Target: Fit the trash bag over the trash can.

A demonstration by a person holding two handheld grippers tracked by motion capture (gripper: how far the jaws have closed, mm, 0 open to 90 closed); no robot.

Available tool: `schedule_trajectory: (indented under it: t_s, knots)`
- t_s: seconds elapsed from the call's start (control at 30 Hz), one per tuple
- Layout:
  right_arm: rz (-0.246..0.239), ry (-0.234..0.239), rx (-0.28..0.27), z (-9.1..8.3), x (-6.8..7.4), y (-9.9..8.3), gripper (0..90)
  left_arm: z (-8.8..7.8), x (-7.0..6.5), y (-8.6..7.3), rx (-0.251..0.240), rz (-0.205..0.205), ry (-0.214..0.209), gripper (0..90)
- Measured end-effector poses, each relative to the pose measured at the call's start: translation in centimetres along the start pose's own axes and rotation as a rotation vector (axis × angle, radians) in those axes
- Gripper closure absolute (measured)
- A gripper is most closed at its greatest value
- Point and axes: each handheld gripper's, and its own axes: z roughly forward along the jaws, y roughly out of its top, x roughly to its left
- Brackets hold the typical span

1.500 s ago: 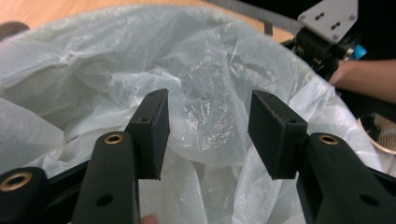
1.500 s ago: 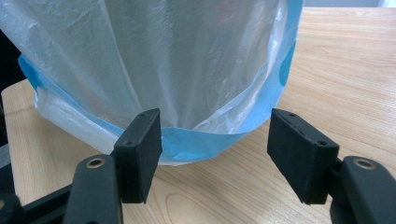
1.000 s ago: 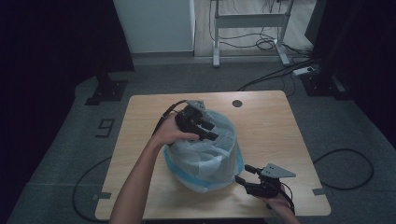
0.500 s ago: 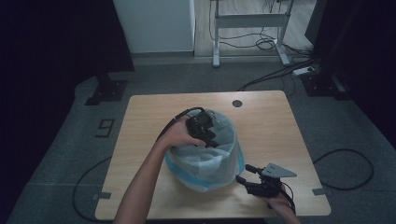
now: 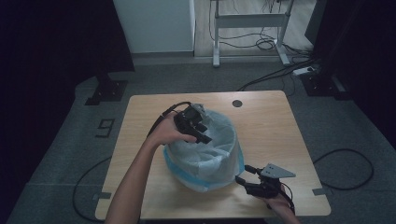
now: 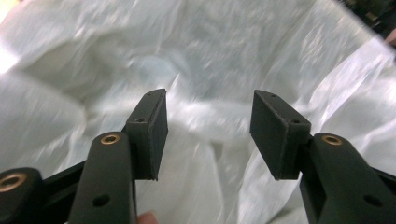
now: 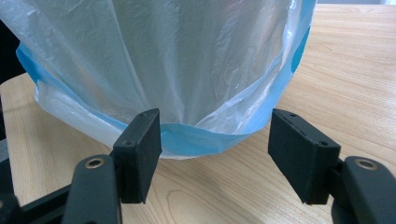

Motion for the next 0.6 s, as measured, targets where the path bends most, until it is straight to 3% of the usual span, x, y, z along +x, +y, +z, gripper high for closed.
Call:
schedule_trajectory:
  t_s: [0.2, 0.33, 0.43, 0.57, 0.6]
  knots:
    - [-0.004, 0.001, 0.006, 0.1, 0.1, 0.0, 34.2, 0.0, 0.4, -0.8, 0.049, -0.024, 0.027, 46.3]
    - [-0.007, 0.0, 0.01, 0.1, 0.1, -0.1, 34.2, 0.7, 0.7, -1.1, 0.123, -0.033, 0.044, 46.0]
    - [-0.008, 0.0, 0.009, 0.1, 0.0, -0.1, 34.1, 1.2, 0.4, -1.0, 0.152, -0.027, 0.046, 45.6]
    - [-0.01, -0.001, 0.007, 0.1, 0.1, 0.0, 34.0, 1.4, 0.4, -1.0, 0.154, -0.023, 0.049, 45.1]
    - [-0.01, -0.001, 0.007, 0.1, 0.1, 0.0, 34.0, 1.2, 0.4, -1.0, 0.133, -0.028, 0.052, 45.0]
